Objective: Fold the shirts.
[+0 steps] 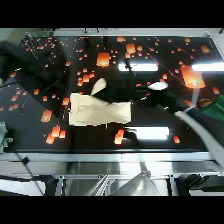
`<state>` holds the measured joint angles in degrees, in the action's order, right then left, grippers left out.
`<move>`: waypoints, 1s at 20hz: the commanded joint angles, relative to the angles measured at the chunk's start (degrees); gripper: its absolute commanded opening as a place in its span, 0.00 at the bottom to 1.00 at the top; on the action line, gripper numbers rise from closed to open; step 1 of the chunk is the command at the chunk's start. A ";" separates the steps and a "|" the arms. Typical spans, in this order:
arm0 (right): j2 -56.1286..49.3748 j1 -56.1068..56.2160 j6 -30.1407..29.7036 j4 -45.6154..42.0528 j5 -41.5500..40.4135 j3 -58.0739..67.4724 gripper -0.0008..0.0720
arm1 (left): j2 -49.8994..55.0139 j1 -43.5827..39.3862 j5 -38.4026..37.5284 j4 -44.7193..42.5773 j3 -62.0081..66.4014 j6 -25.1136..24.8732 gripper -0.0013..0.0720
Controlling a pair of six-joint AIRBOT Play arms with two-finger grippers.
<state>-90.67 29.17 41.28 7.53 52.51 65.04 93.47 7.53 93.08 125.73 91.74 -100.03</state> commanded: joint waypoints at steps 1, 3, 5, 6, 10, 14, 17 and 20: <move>-9.18 11.50 -9.66 10.14 -15.04 3.41 0.04 | -9.55 13.97 -2.71 -1.20 -13.84 -2.71 0.05; -15.10 13.68 -10.69 12.24 -14.99 6.93 0.56 | -12.63 18.73 -6.16 -1.03 -19.45 -4.02 0.05; -16.17 13.05 -11.19 11.39 -14.91 7.54 0.57 | -14.36 21.53 -7.58 -1.01 -22.69 -5.22 0.05; -15.26 11.67 -11.10 9.27 -13.44 7.54 0.57 | -14.82 22.14 -7.91 -0.92 -23.63 -5.51 0.05; -5.92 1.36 6.51 -15.78 -9.03 7.50 0.52 | -15.08 20.98 -7.96 9.62 -24.46 -9.09 0.05; 6.67 -14.49 40.22 -55.91 2.67 4.85 0.80 | -15.08 15.74 -7.19 10.40 -23.32 -11.02 0.05; 11.47 -22.49 44.24 -58.31 6.64 -4.61 0.91 | -15.04 13.29 -7.61 10.43 -23.32 -11.04 0.05; 8.96 -24.00 38.56 -48.81 4.20 -10.97 0.91 | -15.04 12.85 -7.39 10.40 -23.34 -11.50 0.05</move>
<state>-82.00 8.67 78.52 -42.46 55.99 59.70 78.48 21.39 85.65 135.66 68.38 -110.83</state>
